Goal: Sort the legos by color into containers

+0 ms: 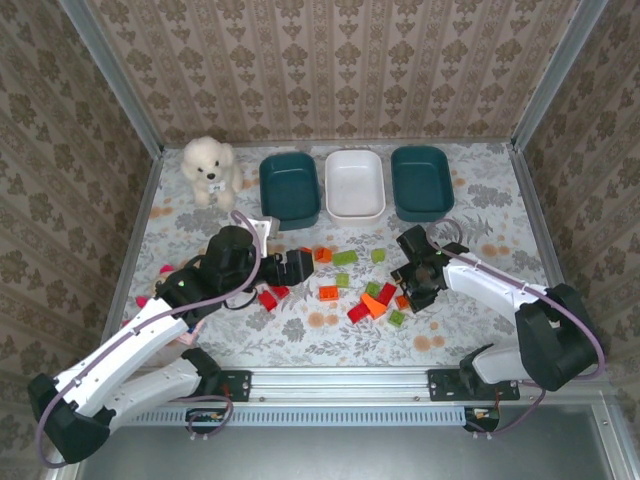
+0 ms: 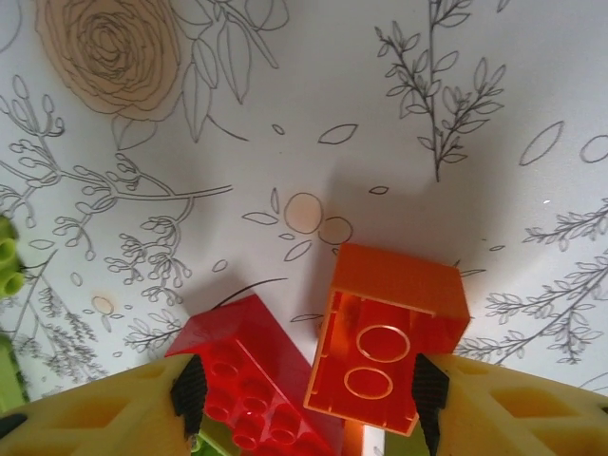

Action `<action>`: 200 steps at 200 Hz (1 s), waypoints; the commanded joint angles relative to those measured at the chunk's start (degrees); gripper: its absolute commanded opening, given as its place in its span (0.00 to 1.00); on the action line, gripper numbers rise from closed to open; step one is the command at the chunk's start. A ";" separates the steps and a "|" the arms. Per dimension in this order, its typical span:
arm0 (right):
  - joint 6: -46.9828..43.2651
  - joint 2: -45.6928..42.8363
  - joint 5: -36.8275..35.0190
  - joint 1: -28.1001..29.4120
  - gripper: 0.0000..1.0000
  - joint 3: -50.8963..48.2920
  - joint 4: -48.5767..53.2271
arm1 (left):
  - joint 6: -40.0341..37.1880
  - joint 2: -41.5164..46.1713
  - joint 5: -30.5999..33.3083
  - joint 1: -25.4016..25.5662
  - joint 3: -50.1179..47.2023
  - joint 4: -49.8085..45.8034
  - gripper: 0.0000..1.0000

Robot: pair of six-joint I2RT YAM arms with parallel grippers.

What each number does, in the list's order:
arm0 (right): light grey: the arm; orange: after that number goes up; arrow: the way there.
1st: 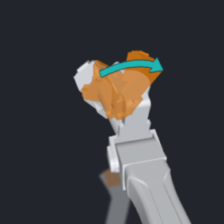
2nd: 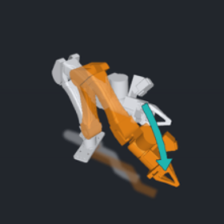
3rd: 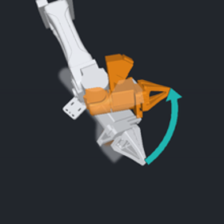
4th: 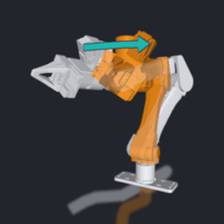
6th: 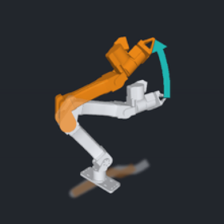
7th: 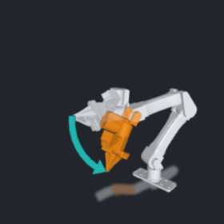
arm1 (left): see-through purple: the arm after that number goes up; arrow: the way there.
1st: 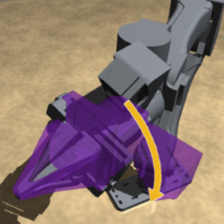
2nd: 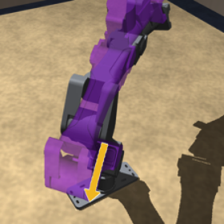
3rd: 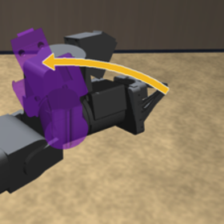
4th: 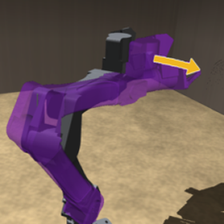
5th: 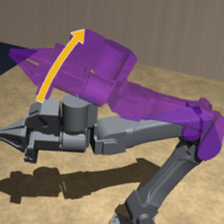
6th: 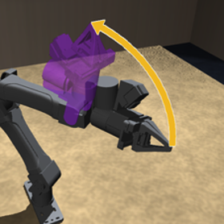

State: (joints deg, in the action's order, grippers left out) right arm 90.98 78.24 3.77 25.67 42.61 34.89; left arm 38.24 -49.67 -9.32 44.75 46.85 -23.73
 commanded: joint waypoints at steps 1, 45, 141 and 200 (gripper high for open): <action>2.09 1.04 1.67 -0.51 0.61 -1.13 -0.41 | 1.05 -0.02 0.31 0.55 -0.04 0.96 1.00; 2.97 0.07 1.67 -0.76 0.59 -2.13 2.94 | 0.72 -1.59 0.31 0.76 0.76 1.64 1.00; -2.19 -6.05 -2.13 -1.21 0.66 0.14 6.98 | 0.43 -4.32 -1.35 0.79 0.87 3.77 1.00; -23.14 -2.24 -0.11 0.71 0.59 4.86 12.68 | 0.14 -4.65 -1.58 0.84 1.27 3.43 1.00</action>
State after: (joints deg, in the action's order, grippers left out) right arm 80.01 75.55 3.36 24.99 44.05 41.47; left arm 38.44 -54.54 -9.93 45.04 46.87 -20.91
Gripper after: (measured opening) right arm 0.587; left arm 0.999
